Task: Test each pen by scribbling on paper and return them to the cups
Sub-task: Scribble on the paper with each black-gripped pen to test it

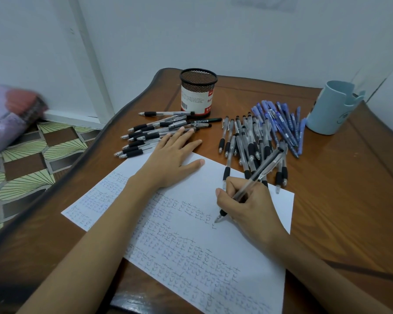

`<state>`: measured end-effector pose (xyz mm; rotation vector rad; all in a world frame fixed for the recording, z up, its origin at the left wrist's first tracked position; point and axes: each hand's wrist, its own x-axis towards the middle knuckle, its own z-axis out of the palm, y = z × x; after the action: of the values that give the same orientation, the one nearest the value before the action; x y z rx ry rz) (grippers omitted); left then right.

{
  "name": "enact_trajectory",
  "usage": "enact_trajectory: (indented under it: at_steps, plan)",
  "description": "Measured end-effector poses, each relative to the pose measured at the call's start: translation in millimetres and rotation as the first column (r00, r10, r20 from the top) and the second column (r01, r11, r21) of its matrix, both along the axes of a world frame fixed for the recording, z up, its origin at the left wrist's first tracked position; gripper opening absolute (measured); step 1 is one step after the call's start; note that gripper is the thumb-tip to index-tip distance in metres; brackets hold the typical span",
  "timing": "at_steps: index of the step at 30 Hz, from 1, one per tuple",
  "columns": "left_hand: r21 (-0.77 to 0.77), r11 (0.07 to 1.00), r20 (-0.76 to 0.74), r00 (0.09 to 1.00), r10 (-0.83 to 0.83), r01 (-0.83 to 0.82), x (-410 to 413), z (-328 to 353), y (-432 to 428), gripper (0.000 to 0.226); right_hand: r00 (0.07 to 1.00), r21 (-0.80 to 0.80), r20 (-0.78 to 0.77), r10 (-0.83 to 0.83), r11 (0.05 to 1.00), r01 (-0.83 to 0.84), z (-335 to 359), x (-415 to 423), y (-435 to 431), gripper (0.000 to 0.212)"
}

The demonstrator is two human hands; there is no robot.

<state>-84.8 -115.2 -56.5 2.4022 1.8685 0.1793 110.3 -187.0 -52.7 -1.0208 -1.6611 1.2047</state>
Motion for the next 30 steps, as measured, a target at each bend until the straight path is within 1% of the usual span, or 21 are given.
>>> enact_trajectory:
  at_steps: [3, 6, 9, 11, 14, 17, 19, 21, 23, 25, 26, 28, 29, 30]
  plan:
    - [0.002, 1.000, -0.005, 1.000, 0.001, -0.001, 1, -1, 0, 0.073, 1.000, 0.005, 0.010, 0.000, 1.000, 0.000, 0, -1, 1, 0.046]
    - [0.007, 1.000, 0.000, 1.000, -0.004, 0.004, 0, -1, 0, 0.075, 1.000, 0.030, 0.023, -0.011, 0.999, 0.011, 1, -1, 0, 0.045]
    - [0.019, 1.000, -0.014, 1.000, -0.013, 0.014, -1, -2, 0, 0.069, 0.999, 0.050, 0.031, -0.041, 0.998, 0.039, 1, -1, -1, 0.043]
    - [0.019, 1.000, -0.006, 1.000, -0.008, 0.008, -1, -2, 0, 0.070, 0.999, 0.065, 0.024, -0.047, 0.997, 0.045, 1, -2, -2, 0.044]
    - [0.015, 1.000, 0.011, 1.000, -0.004, 0.004, 0, -1, -1, 0.077, 0.999, 0.069, 0.021, -0.048, 0.997, 0.046, 1, -2, -1, 0.040]
    - [0.008, 1.000, 0.018, 1.000, -0.001, 0.001, 0, -1, 0, 0.078, 0.998, 0.068, 0.037, -0.043, 0.997, 0.041, 2, -2, -2, 0.048]
    - [0.012, 1.000, 0.023, 1.000, -0.003, 0.002, 0, -2, 0, 0.077, 0.997, 0.078, 0.052, -0.051, 0.996, 0.047, 3, -3, -2, 0.047]
    - [0.016, 1.000, 0.021, 1.000, -0.007, 0.006, 0, -2, 0, 0.077, 1.000, 0.015, 0.006, 0.021, 1.000, -0.022, 5, -1, -1, 0.048]
    - [0.018, 1.000, 0.019, 1.000, -0.008, 0.007, 0, -1, -1, 0.077, 0.991, -0.100, -0.067, 0.119, 0.987, -0.126, 8, 2, 1, 0.053]
    - [0.018, 1.000, 0.018, 1.000, -0.008, 0.007, 0, 0, -2, 0.077, 0.988, -0.179, -0.049, 0.143, 0.972, -0.150, 12, 5, 3, 0.055]
    - [0.021, 1.000, 0.016, 1.000, -0.009, 0.008, 0, 0, -2, 0.078, 0.988, -0.197, -0.056, 0.144, 0.969, -0.152, 15, 6, 3, 0.047]
    - [0.025, 1.000, 0.013, 1.000, -0.012, 0.012, 0, -1, -1, 0.080, 0.984, -0.221, -0.102, 0.144, 0.961, -0.163, 17, 6, 5, 0.023]
    - [0.022, 1.000, 0.010, 1.000, -0.011, 0.011, 0, -1, -1, 0.081, 0.984, -0.244, -0.102, 0.147, 0.955, -0.167, 17, 7, 6, 0.027]
    - [0.018, 1.000, 0.008, 1.000, -0.009, 0.008, 0, -1, 0, 0.080, 0.985, -0.259, -0.088, 0.150, 0.951, -0.169, 17, 8, 7, 0.038]
